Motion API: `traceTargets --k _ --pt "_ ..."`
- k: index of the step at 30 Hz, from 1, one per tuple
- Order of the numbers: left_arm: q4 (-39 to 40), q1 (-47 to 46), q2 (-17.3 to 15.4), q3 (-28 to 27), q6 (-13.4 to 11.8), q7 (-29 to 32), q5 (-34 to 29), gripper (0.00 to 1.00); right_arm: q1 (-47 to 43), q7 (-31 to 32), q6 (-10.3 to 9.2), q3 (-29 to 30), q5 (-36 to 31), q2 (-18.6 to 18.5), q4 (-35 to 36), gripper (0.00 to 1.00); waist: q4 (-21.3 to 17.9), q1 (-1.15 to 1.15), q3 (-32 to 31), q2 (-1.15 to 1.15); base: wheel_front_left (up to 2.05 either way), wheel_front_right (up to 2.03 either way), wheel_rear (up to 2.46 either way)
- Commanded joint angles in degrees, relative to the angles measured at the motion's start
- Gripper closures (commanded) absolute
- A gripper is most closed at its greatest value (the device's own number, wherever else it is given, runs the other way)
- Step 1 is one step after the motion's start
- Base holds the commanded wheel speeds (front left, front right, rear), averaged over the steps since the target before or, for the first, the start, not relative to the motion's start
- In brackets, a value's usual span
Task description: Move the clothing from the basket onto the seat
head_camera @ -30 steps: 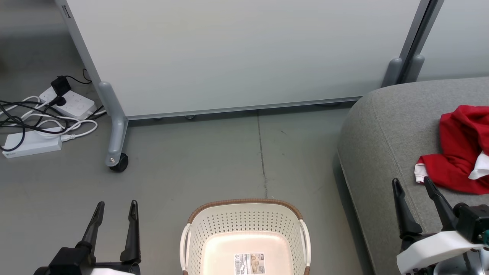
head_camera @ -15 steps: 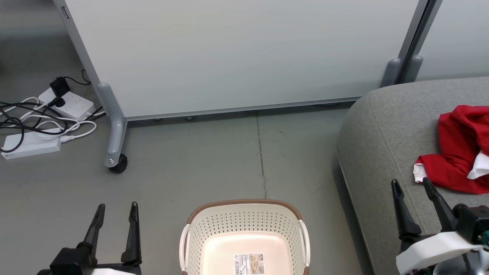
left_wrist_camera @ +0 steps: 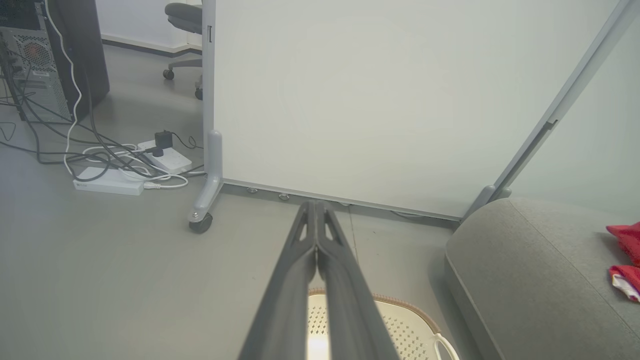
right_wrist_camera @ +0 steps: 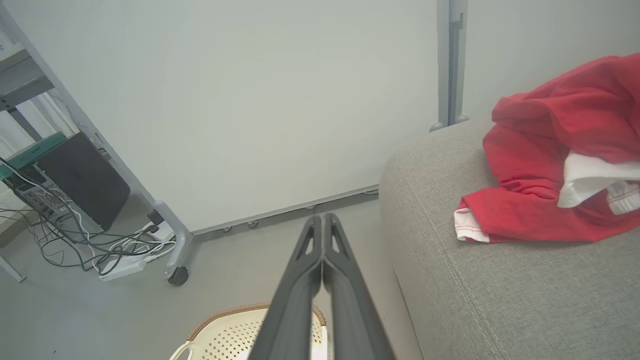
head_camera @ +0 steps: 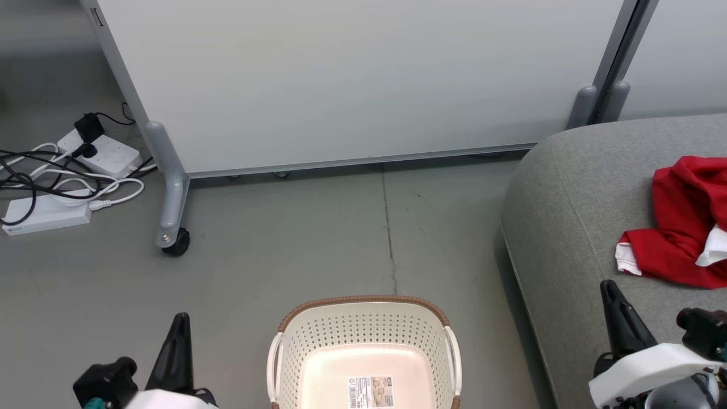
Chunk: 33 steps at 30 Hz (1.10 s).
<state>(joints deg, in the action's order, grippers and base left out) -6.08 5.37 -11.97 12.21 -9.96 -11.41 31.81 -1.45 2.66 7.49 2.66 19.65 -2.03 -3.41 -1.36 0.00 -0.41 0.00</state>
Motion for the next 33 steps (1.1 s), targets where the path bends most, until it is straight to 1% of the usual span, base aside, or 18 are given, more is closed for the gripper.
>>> traceTargets --k 1,6,7,19,33 --pt "-0.14 -2.86 -0.29 -1.08 0.75 0.37 2.30 1.00 2.36 0.47 0.00 0.53 2.73 -0.40 -0.34 1.00 0.03 0.00 0.02 0.00 0.00 0.00 0.00" --pt "-1.73 -4.70 0.37 -2.18 1.97 1.29 6.48 1.00 4.05 1.04 0.00 1.20 7.53 -0.45 -2.28 1.00 0.09 0.00 0.10 0.00 0.00 0.00 0.00" --pt "-1.73 -4.70 0.37 -2.18 1.97 1.29 6.48 1.00 4.05 1.04 0.00 1.20 7.53 -0.45 -2.28 1.00 0.09 0.00 0.10 0.00 0.00 0.00 0.00" --pt "-5.19 -8.55 1.80 -4.58 4.65 3.27 15.54 1.00 7.75 2.32 0.00 2.59 18.02 -0.61 -6.60 1.00 0.24 0.00 0.26 0.00 0.00 0.00 0.00" --pt "-8.78 -12.47 3.26 -7.04 7.29 5.32 24.72 1.00 11.52 3.56 0.00 3.94 28.67 -0.85 -11.05 1.00 0.40 0.00 0.46 0.00 0.00 0.00 0.00"
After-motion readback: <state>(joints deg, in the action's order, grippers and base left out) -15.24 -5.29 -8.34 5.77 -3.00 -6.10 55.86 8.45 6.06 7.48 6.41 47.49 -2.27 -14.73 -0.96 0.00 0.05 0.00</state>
